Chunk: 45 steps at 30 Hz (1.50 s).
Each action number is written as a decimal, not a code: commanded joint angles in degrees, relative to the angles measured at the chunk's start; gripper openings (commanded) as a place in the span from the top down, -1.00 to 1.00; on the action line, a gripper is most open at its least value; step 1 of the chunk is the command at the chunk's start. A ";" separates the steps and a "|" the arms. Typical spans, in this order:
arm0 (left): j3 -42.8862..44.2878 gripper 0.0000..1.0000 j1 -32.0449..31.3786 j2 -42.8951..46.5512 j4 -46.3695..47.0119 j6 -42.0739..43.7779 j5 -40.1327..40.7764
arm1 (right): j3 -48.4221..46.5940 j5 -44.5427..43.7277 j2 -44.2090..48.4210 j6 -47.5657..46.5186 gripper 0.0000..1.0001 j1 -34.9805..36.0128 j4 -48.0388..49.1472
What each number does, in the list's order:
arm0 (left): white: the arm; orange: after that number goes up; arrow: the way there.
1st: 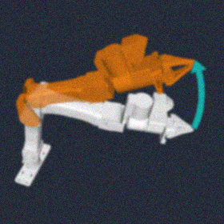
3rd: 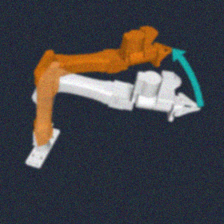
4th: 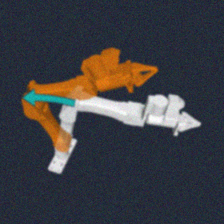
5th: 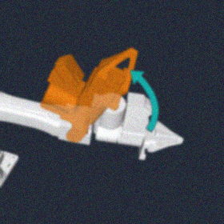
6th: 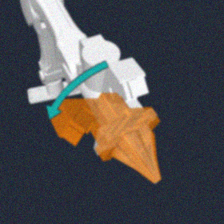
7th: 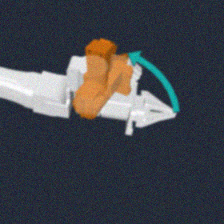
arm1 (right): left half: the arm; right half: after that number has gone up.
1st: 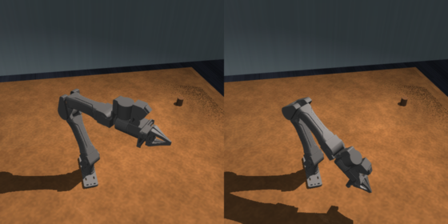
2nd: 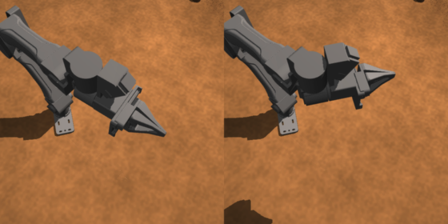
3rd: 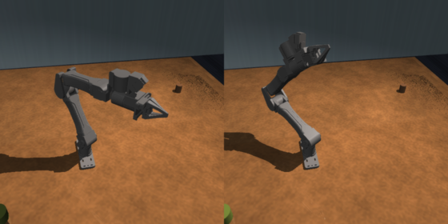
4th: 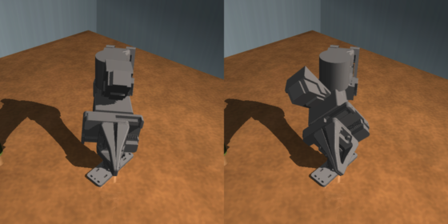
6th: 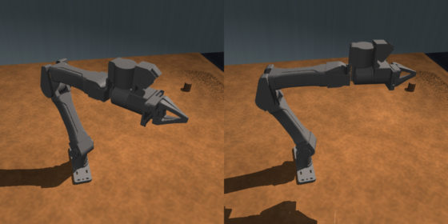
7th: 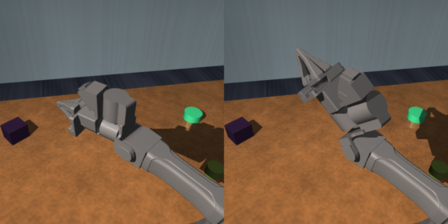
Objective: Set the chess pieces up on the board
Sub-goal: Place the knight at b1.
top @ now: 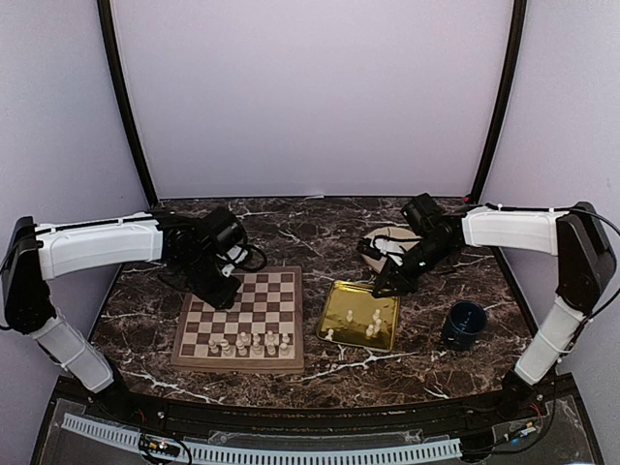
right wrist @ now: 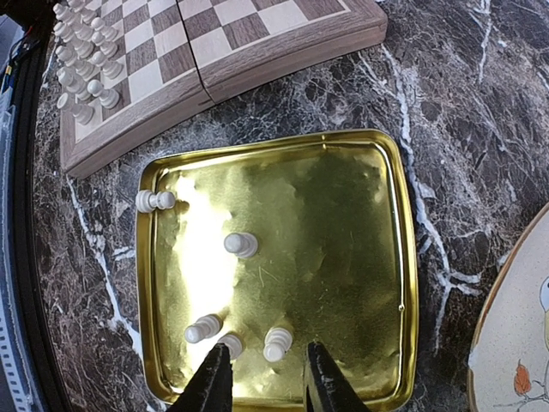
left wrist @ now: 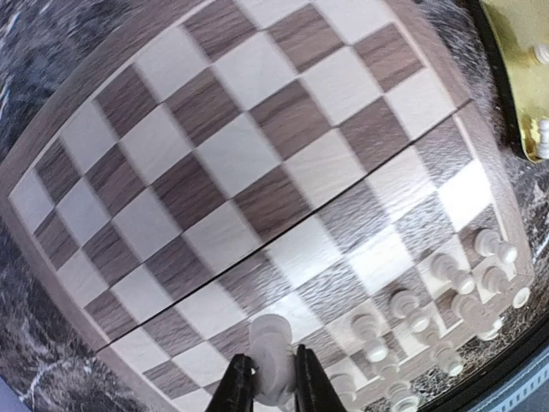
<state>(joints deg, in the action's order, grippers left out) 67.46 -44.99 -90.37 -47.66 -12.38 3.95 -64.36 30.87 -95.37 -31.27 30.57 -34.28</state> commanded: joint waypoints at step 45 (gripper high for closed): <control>-21.57 0.89 2.98 16.31 -2.81 -15.57 -6.50 | -1.30 2.34 -4.21 -1.41 0.40 0.54 -2.45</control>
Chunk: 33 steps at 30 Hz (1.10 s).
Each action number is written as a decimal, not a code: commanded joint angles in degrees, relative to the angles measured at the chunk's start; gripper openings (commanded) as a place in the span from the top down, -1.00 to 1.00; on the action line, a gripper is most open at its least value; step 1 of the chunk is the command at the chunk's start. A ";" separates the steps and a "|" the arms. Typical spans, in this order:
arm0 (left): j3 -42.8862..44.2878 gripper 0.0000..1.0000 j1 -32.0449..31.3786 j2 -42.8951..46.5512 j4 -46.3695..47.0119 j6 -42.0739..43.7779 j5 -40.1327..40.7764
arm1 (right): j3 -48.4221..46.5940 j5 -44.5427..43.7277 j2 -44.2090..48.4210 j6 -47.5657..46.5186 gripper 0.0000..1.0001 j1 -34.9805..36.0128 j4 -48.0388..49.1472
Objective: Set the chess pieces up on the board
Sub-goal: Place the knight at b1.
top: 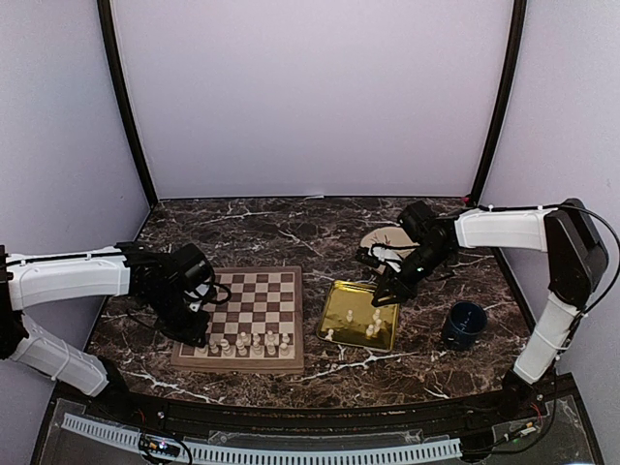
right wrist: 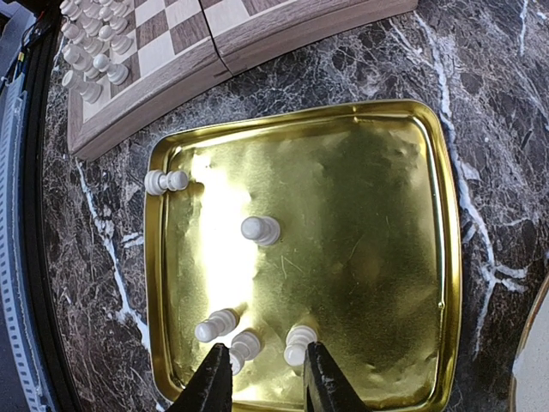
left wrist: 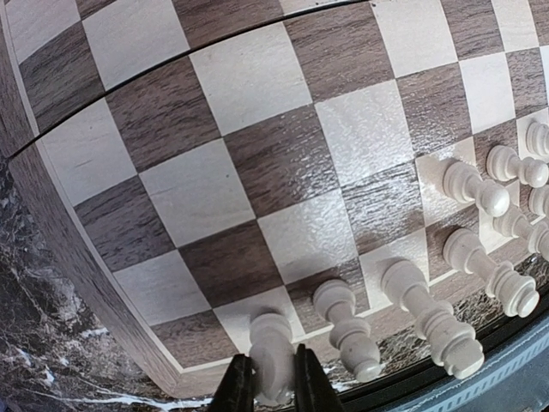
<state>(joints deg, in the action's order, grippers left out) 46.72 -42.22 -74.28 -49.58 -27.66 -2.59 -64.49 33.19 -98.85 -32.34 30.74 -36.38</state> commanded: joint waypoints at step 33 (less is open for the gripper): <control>3.87 0.27 0.20 0.96 -4.43 0.13 2.10 | -3.69 0.75 -0.07 -0.10 0.39 0.44 -2.44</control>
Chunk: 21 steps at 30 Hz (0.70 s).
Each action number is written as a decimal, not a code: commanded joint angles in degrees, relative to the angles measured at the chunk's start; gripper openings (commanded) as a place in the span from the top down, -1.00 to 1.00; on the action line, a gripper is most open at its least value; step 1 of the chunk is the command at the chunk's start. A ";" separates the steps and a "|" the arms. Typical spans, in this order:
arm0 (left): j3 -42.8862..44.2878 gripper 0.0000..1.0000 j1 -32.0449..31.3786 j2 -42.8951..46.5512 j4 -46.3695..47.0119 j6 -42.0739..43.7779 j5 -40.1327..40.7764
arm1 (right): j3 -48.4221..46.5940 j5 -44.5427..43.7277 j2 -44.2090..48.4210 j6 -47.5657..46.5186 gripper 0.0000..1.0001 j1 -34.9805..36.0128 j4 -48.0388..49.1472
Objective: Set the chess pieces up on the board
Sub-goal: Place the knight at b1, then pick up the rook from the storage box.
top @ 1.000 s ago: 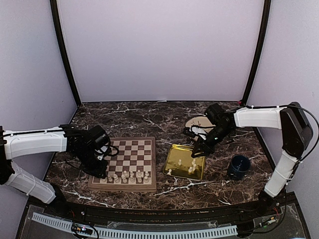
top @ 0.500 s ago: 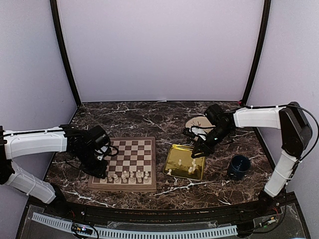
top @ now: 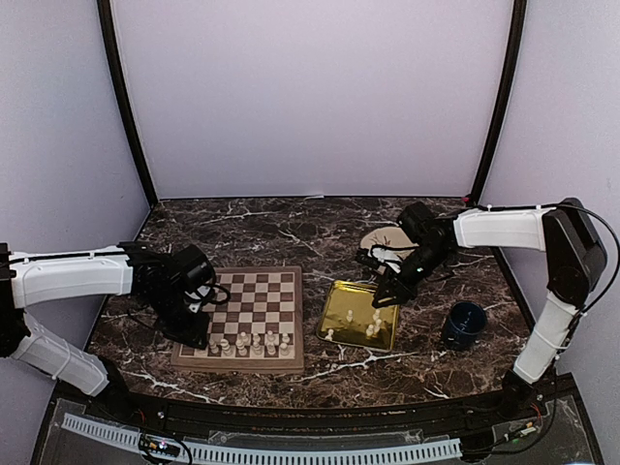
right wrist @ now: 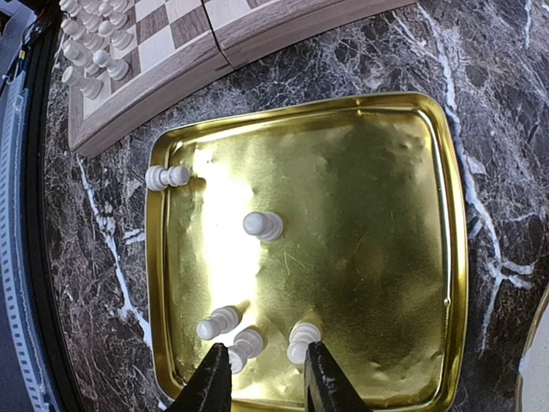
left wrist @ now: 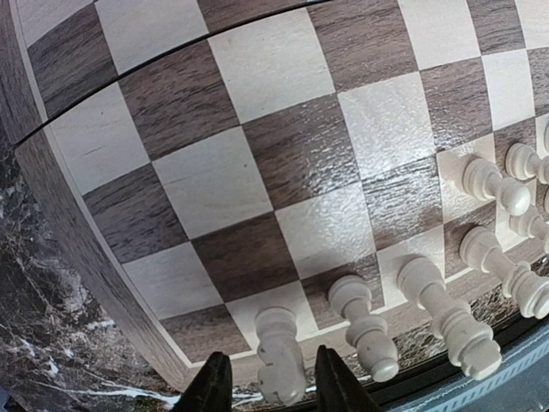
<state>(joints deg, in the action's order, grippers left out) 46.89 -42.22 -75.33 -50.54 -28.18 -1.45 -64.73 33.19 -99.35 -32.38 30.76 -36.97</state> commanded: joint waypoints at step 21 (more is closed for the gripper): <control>37.96 0.18 0.29 -17.36 15.85 31.81 5.44 | -1.71 -17.73 4.97 -1.61 0.39 11.80 -5.87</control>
<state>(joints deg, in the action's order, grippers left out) 80.29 -42.19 -90.02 -43.64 -5.43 5.23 -66.98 20.60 -93.65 -33.85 40.38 -42.65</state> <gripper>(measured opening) 0.409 0.309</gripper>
